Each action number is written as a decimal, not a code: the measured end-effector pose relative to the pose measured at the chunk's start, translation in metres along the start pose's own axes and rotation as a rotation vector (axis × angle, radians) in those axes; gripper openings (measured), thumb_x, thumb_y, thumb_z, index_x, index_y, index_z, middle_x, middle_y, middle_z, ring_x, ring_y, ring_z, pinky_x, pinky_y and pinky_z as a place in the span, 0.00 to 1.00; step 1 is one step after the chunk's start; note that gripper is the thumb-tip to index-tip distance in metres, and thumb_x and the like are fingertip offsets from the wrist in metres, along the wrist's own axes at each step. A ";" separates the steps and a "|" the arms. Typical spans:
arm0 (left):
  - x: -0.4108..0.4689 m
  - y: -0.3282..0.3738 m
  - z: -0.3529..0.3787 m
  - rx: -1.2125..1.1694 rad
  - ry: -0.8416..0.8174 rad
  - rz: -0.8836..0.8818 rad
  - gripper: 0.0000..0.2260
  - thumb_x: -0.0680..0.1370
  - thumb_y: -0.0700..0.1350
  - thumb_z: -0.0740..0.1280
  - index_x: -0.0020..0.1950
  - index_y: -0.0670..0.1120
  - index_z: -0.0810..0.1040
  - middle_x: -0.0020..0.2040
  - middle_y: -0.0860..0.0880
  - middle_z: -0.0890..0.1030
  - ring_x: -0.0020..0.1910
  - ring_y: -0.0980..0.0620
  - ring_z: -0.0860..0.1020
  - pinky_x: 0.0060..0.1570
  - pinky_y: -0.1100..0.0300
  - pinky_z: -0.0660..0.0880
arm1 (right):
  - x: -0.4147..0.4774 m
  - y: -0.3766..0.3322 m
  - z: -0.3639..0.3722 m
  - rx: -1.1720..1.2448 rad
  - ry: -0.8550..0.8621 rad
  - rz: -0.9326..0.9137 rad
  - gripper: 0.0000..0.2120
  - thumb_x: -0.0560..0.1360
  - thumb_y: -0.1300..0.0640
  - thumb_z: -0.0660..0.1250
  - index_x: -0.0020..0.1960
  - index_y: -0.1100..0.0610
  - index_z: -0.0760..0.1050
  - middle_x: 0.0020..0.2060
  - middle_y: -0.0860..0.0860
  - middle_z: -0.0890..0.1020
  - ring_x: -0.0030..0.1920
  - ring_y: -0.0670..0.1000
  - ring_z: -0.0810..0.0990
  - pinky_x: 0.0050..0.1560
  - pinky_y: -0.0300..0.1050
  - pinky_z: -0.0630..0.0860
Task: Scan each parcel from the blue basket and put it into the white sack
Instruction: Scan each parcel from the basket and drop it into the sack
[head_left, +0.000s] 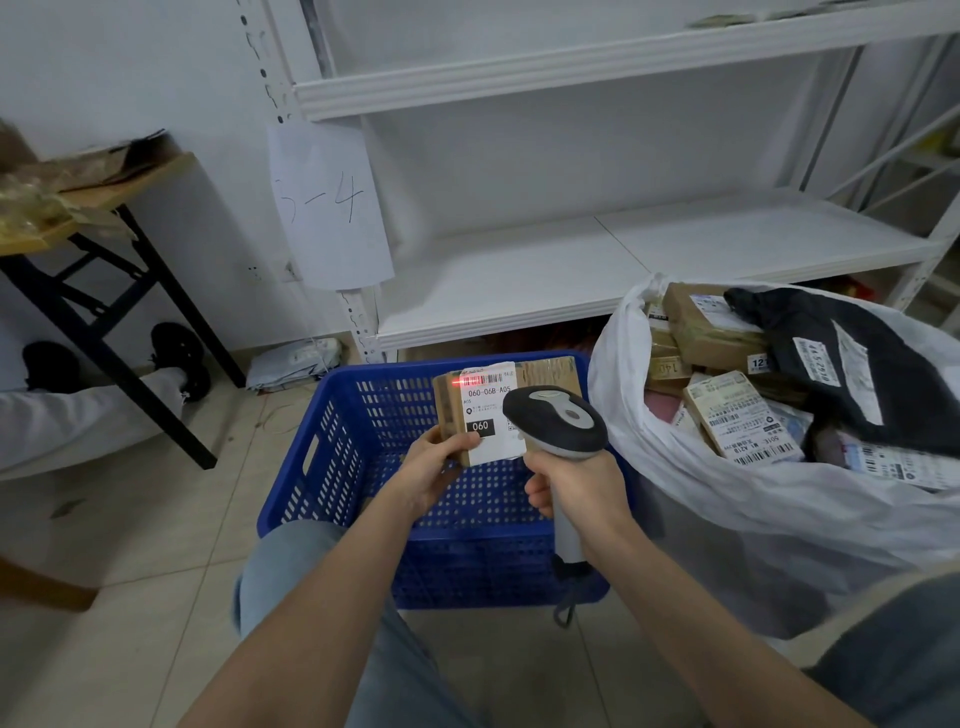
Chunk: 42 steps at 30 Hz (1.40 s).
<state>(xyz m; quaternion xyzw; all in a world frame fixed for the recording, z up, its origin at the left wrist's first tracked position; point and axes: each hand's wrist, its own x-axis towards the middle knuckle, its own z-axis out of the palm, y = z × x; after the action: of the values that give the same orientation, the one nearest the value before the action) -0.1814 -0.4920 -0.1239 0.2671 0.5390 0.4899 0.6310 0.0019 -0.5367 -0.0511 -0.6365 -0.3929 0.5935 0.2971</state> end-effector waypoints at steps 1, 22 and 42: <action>-0.001 0.001 0.001 0.000 -0.001 0.002 0.18 0.73 0.36 0.71 0.61 0.43 0.75 0.56 0.44 0.82 0.52 0.48 0.81 0.45 0.58 0.78 | -0.002 -0.001 0.000 0.008 0.005 -0.010 0.13 0.75 0.59 0.68 0.32 0.59 0.76 0.26 0.51 0.79 0.23 0.44 0.74 0.26 0.36 0.71; -0.014 0.060 0.033 0.072 -0.039 0.132 0.17 0.74 0.40 0.70 0.63 0.40 0.75 0.55 0.44 0.83 0.52 0.47 0.81 0.47 0.57 0.77 | -0.028 -0.026 -0.033 0.229 0.075 -0.308 0.03 0.73 0.57 0.72 0.41 0.55 0.80 0.32 0.50 0.84 0.26 0.44 0.79 0.31 0.37 0.75; 0.011 0.085 0.393 0.699 -0.313 0.289 0.27 0.73 0.59 0.69 0.67 0.46 0.73 0.57 0.47 0.78 0.54 0.47 0.78 0.54 0.53 0.78 | 0.002 -0.066 -0.264 0.364 0.901 -0.385 0.23 0.68 0.50 0.74 0.60 0.51 0.73 0.53 0.50 0.81 0.56 0.54 0.79 0.61 0.55 0.75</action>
<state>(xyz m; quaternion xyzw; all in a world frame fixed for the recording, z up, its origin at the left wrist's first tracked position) 0.1599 -0.3752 0.0539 0.6097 0.5274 0.3143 0.5013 0.2537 -0.4781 0.0347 -0.6832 -0.2262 0.2540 0.6462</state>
